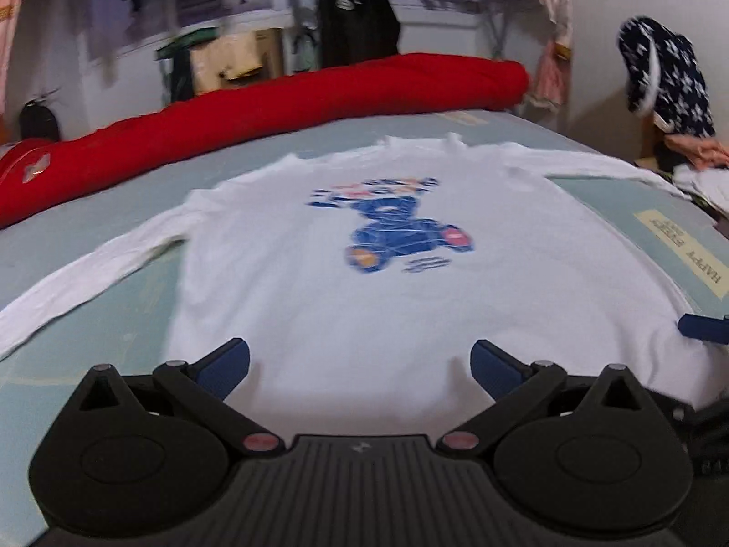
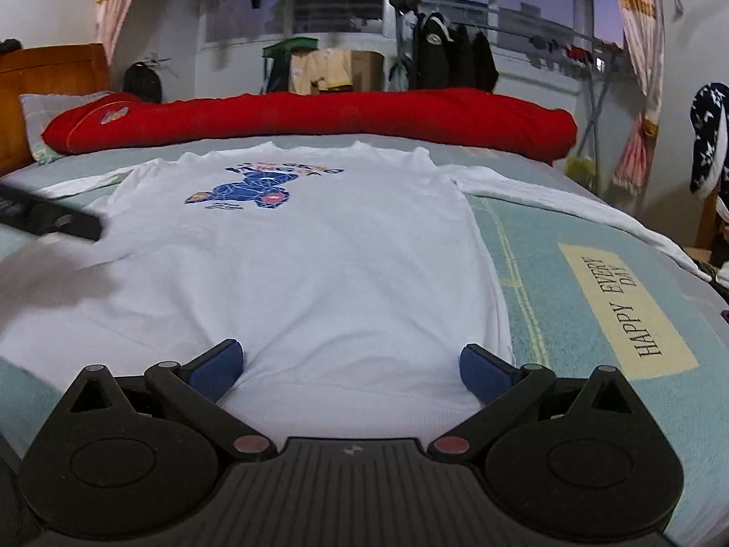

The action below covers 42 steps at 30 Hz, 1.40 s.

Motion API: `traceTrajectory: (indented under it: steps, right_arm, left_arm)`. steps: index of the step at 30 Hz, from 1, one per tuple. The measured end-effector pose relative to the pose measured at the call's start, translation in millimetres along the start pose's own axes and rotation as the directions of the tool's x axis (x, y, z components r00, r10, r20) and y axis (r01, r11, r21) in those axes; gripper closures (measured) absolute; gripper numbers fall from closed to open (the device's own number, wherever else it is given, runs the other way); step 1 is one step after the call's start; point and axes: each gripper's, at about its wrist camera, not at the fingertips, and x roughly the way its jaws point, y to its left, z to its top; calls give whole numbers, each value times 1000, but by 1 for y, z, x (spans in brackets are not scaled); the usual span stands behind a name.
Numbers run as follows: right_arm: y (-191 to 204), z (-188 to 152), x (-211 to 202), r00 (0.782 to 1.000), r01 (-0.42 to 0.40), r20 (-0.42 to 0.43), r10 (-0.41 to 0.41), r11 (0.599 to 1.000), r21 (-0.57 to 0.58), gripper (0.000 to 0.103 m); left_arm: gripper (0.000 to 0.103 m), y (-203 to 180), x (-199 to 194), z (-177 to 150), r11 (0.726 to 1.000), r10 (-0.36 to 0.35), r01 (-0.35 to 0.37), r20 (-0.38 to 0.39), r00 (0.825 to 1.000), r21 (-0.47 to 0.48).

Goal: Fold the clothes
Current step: 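Pull both open grippers back from the flat sweatshirt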

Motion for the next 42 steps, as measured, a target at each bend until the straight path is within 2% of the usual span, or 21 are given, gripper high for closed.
traceTrajectory:
  steps: [2, 5, 9, 11, 13, 16, 19, 23, 25, 27, 29, 32, 38, 42]
  right_arm:
    - [-3, -2, -5, 1000, -15, 13, 15, 1000, 9, 0]
    - [-4, -2, -18, 998, -46, 30, 47, 999, -12, 0]
    - [-6, -2, -35, 995, -87, 52, 89, 995, -41, 0]
    - [1, 7, -37, 989, -120, 76, 124, 991, -63, 0]
    - [9, 18, -37, 981, -155, 103, 164, 984, -88, 0]
    - [22, 25, -16, 971, -229, 48, 233, 970, -80, 0]
    - [15, 15, 7, 980, -190, -61, 189, 982, -18, 0]
    - [-6, 5, -3, 985, -170, -41, 170, 985, 17, 0]
    - [-8, 4, -2, 985, -166, -43, 167, 986, 25, 0]
    - [-2, 2, -2, 989, -144, -42, 144, 990, 5, 0]
    - [3, -2, -1, 992, -123, -34, 123, 992, -4, 0]
    - [-1, -5, -3, 993, -116, -18, 116, 993, -2, 0]
    - [-2, -5, -3, 993, -120, -10, 120, 993, -9, 0]
    - [0, -7, -4, 994, -107, 0, 107, 994, -13, 0]
  left_arm:
    - [0, -8, 20, -4, 1000, -9, 8, -57, 998, -10]
    - [0, -5, 22, -20, 997, -12, 11, -24, 1000, -73]
    - [1, 4, -2, -23, 996, -26, 22, -36, 999, -84]
    - [1, 11, -10, -23, 996, -7, 5, -20, 1000, -90]
    - [1, 21, -6, -26, 993, 0, -6, -44, 999, -117]
    - [1, 35, -5, -38, 984, 10, -22, -69, 998, -177]
    - [0, 48, -15, -47, 978, 25, -36, -54, 998, -207]
    - [1, 56, -27, -47, 973, 49, -60, -54, 997, -223]
    - [1, 57, -32, -42, 967, 20, -28, -35, 999, -254]
    - [1, 56, -40, -39, 961, -56, 59, 19, 998, -269]
    - [1, 51, -41, -40, 960, -100, 105, 34, 994, -259]
    - [1, 47, -35, -52, 966, -113, 105, -20, 993, -235]
    - [1, 61, -54, -63, 956, -150, 145, -1, 989, -257]
    - [1, 63, -58, -45, 928, -255, 267, 77, 964, -259]
